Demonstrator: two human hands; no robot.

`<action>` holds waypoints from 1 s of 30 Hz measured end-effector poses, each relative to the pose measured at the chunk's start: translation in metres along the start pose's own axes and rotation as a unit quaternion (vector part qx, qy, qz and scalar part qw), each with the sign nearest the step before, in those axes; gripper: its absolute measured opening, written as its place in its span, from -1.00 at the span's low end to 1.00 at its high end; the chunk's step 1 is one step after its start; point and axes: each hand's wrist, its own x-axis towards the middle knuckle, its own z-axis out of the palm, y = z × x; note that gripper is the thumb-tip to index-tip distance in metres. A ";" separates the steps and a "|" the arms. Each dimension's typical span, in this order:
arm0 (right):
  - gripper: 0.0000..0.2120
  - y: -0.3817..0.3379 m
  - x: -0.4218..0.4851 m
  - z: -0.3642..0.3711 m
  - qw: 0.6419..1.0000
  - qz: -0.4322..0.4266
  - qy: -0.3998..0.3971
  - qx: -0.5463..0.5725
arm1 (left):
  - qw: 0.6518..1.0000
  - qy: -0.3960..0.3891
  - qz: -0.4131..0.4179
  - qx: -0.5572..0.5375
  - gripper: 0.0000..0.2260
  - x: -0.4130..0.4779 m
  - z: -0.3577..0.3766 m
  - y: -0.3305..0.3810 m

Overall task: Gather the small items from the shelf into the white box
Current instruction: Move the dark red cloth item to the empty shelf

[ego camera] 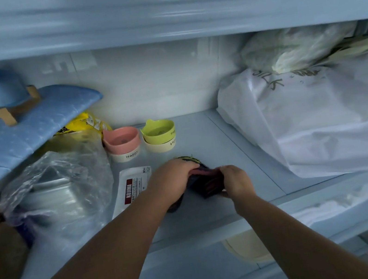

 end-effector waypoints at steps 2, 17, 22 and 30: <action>-0.85 -0.006 -0.006 -0.001 0.999 0.030 0.004 0.045 | 1.000 0.007 0.011 -0.018 -0.67 -0.004 -0.004 0.004; -0.73 -0.028 -0.064 -0.016 0.991 -0.107 0.081 0.016 | 0.990 0.111 0.052 -0.075 -0.65 -0.032 -0.034 0.032; -0.72 -0.042 -0.072 -0.021 0.985 -0.166 0.051 0.015 | 0.987 0.149 0.024 -0.051 -0.64 -0.042 -0.055 0.051; -0.74 -0.042 -0.090 -0.009 0.974 -0.215 -0.047 0.058 | 0.976 0.210 -0.060 0.027 -0.75 -0.095 -0.079 0.082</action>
